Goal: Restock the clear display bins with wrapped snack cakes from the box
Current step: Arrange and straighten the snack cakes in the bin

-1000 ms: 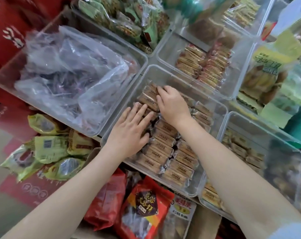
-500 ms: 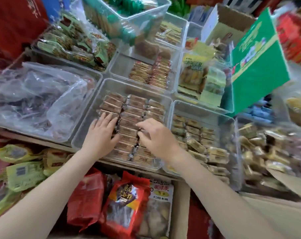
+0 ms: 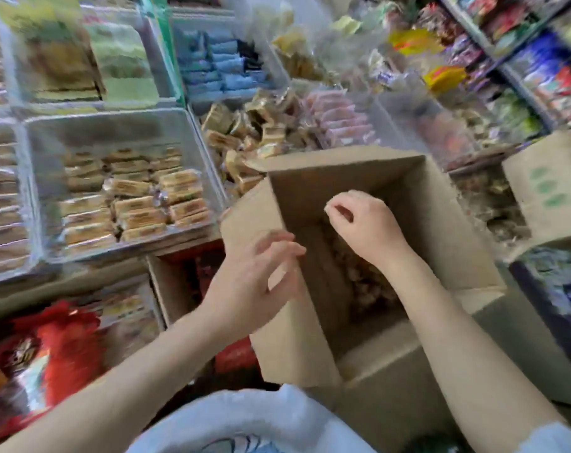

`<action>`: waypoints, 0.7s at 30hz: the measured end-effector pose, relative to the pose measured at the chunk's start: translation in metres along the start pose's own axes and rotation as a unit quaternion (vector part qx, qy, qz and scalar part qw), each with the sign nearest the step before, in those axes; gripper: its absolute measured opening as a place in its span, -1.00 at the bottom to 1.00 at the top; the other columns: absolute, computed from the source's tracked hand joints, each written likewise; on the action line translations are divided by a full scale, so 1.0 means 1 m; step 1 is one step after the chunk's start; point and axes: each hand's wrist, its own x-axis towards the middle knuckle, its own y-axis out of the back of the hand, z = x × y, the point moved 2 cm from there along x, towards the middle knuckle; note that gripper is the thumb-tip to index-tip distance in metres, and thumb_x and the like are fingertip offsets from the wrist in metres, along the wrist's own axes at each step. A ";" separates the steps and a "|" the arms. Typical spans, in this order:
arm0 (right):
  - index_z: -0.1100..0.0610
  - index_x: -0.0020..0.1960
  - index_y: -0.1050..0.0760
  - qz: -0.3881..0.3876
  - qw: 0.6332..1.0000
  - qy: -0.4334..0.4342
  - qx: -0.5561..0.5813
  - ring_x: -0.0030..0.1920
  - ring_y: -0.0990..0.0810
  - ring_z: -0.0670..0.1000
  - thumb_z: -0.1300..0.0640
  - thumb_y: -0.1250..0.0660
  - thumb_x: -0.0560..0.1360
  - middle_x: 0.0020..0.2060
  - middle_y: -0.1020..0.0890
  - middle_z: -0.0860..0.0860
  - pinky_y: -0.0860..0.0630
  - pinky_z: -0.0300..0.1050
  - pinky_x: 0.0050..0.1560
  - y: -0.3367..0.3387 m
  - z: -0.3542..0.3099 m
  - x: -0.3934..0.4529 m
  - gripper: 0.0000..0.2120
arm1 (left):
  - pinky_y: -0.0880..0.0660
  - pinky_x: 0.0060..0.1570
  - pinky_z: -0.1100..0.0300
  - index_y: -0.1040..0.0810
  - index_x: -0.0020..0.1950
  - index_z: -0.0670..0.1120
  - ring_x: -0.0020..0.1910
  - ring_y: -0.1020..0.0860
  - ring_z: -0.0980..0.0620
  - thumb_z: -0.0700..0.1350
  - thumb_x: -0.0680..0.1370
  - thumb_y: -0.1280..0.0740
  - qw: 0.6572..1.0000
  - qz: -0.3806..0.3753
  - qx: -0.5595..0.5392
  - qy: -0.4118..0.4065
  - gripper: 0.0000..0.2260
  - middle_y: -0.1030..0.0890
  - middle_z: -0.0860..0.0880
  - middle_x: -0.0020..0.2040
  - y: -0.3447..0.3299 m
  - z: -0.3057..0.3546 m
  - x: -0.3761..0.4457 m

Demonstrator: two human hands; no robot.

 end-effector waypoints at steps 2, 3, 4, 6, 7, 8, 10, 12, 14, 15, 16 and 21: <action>0.11 0.01 -0.62 -0.044 0.997 -0.015 -0.058 -0.08 -0.55 0.07 0.11 -0.26 0.60 -0.12 -0.56 -0.01 -0.43 -0.08 -0.14 -0.003 0.050 0.007 -0.84 | -0.36 0.25 0.25 -0.57 0.29 0.02 0.27 -0.44 0.12 -0.02 0.64 -0.25 1.000 -0.001 0.003 0.021 -0.74 -0.53 0.04 0.31 -0.029 0.024 0.025; 0.12 0.05 -0.60 -0.069 0.993 -0.023 -0.095 -0.04 -0.55 0.10 0.10 -0.24 0.61 -0.09 -0.54 0.01 -0.40 -0.08 -0.15 -0.006 0.074 0.013 -0.82 | -0.29 0.31 0.25 -0.57 0.30 0.03 0.29 -0.43 0.11 -0.02 0.64 -0.26 0.999 0.004 0.018 0.045 -0.75 -0.55 0.04 0.30 -0.043 0.031 0.036; 0.14 0.09 -0.58 -0.091 0.986 -0.027 -0.135 0.01 -0.54 0.13 0.10 -0.22 0.61 -0.04 -0.52 0.04 -0.41 -0.06 -0.14 -0.009 0.096 0.019 -0.81 | -0.25 0.35 0.23 -0.58 0.30 0.03 0.30 -0.45 0.08 -0.01 0.64 -0.28 0.997 0.011 0.050 0.065 -0.75 -0.58 0.04 0.28 -0.056 0.034 0.045; 0.18 0.19 -0.51 -0.129 0.966 -0.023 -0.225 0.14 -0.50 0.19 0.13 -0.23 0.59 0.09 -0.49 0.12 -0.47 0.04 -0.04 -0.017 0.134 0.033 -0.78 | -0.28 0.36 0.09 -0.62 0.24 0.03 0.22 -0.56 0.02 0.03 0.61 -0.32 0.981 0.010 0.171 0.091 -0.76 -0.65 0.03 0.19 -0.076 0.035 0.058; 0.20 0.24 -0.47 -0.145 0.952 -0.022 -0.268 0.19 -0.47 0.21 0.15 -0.26 0.57 0.16 -0.47 0.15 -0.49 0.08 0.02 -0.022 0.151 0.039 -0.74 | -0.31 0.33 0.05 -0.65 0.20 0.03 0.17 -0.60 0.01 0.03 0.59 -0.33 0.969 0.002 0.224 0.102 -0.77 -0.68 0.03 0.14 -0.082 0.035 0.062; 0.21 0.30 -0.43 -0.162 0.939 -0.027 -0.303 0.23 -0.44 0.22 0.16 -0.28 0.56 0.22 -0.44 0.18 -0.49 0.09 0.07 -0.029 0.165 0.044 -0.68 | -0.33 0.29 0.03 -0.67 0.16 0.02 0.12 -0.62 0.00 0.03 0.57 -0.35 0.961 0.002 0.254 0.105 -0.78 -0.70 0.03 0.09 -0.085 0.034 0.064; 0.20 0.47 -0.28 -0.215 0.914 -0.044 -0.342 0.34 -0.37 0.24 0.12 -0.26 0.59 0.39 -0.32 0.23 -0.46 0.10 0.17 -0.043 0.188 0.053 -0.52 | -0.36 0.24 0.02 -0.69 0.13 0.02 0.08 -0.65 -0.01 0.02 0.57 -0.36 0.956 0.010 0.272 0.106 -0.80 -0.71 0.03 0.04 -0.083 0.033 0.065; 0.14 0.60 -0.03 -0.272 0.891 -0.043 -0.360 0.47 -0.24 0.24 0.09 -0.19 0.64 0.54 -0.11 0.25 -0.41 0.09 0.27 -0.056 0.203 0.057 -0.40 | -0.37 0.24 0.01 -0.69 0.12 0.02 0.09 -0.65 -0.01 0.03 0.58 -0.32 0.951 0.018 0.288 0.110 -0.79 -0.72 0.03 0.05 -0.080 0.033 0.065; 0.10 0.62 0.08 -0.280 0.882 -0.019 -0.379 0.49 -0.20 0.23 0.13 -0.13 0.66 0.56 -0.04 0.25 -0.41 0.07 0.27 -0.064 0.214 0.060 -0.38 | -0.38 0.23 0.03 -0.70 0.10 0.03 0.08 -0.66 0.00 0.06 0.57 -0.26 0.946 0.022 0.303 0.116 -0.73 -0.72 0.05 0.04 -0.079 0.034 0.064; 0.11 0.62 0.09 -0.265 0.880 -0.007 -0.395 0.47 -0.23 0.23 0.15 -0.11 0.66 0.54 -0.06 0.24 -0.42 0.05 0.24 -0.066 0.218 0.061 -0.39 | -0.38 0.23 0.03 -0.70 0.09 0.04 0.07 -0.66 0.01 0.07 0.56 -0.25 0.945 0.025 0.304 0.118 -0.73 -0.72 0.05 0.03 -0.080 0.035 0.065; 0.14 0.62 0.08 -0.249 0.875 0.005 -0.416 0.43 -0.28 0.22 0.16 -0.09 0.66 0.52 -0.12 0.24 -0.44 0.02 0.21 -0.069 0.223 0.062 -0.41 | -0.39 0.23 0.03 -0.70 0.08 0.04 0.07 -0.66 0.01 0.06 0.57 -0.26 0.945 0.029 0.304 0.118 -0.74 -0.72 0.05 0.03 -0.080 0.035 0.065; 0.19 0.53 -0.15 -0.194 0.847 0.045 -0.492 0.29 -0.41 0.15 0.16 -0.03 0.66 0.34 -0.35 0.17 -0.42 -0.04 0.13 -0.077 0.234 0.054 -0.56 | -0.38 0.24 0.04 -0.70 0.06 0.05 0.04 -0.66 0.03 0.06 0.57 -0.29 0.942 0.040 0.313 0.117 -0.77 -0.72 0.07 0.01 -0.080 0.036 0.064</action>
